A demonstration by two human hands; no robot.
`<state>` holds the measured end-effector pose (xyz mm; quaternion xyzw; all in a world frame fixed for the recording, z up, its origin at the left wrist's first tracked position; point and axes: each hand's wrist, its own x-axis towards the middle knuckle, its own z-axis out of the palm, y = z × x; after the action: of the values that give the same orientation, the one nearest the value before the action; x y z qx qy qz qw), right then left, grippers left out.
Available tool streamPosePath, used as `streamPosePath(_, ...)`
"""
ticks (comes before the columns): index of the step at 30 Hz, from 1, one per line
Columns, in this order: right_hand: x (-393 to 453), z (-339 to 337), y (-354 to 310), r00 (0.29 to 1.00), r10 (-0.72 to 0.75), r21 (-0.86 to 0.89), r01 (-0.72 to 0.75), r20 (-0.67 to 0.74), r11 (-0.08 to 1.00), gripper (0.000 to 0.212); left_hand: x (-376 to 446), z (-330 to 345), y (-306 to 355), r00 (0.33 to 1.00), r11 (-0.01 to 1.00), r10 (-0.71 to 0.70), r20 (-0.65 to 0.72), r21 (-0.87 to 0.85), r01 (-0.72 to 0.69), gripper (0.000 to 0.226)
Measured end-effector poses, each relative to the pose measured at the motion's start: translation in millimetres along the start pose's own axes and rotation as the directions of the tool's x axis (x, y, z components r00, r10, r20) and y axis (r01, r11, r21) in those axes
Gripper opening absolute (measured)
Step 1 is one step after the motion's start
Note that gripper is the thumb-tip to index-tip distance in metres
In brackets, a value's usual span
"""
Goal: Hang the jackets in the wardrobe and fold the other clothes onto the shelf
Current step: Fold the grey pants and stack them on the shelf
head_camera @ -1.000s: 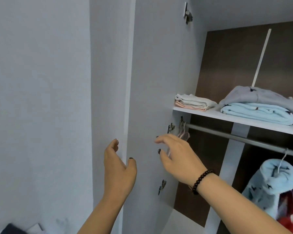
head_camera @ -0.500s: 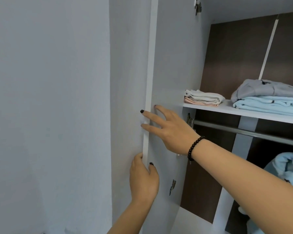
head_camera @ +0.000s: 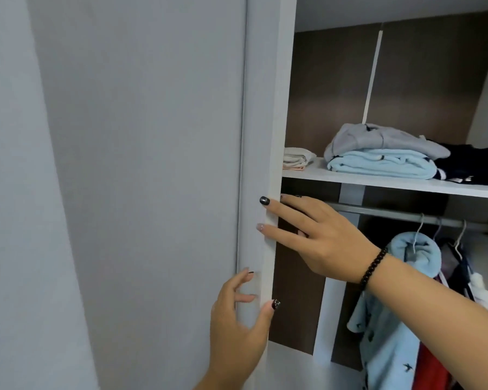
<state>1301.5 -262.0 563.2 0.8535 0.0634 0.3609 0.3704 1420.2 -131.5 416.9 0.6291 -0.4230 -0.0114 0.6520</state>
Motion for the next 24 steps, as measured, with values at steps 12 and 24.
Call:
streamPosePath(12,-125.5,-12.4,91.2,0.989,0.124,-0.049,-0.12,0.084,0.992,0.063,51.7,155.8,-4.6,0.944,0.967,0.17,0.283,0.136,-0.216,0.126)
streamPosePath(24,-187.0,2.7,136.7,0.847,0.431,-0.181,-0.392,0.31,0.902,0.078,72.5,279.7,4.3,0.982,0.917,0.057,0.18,0.379,-0.123,0.124)
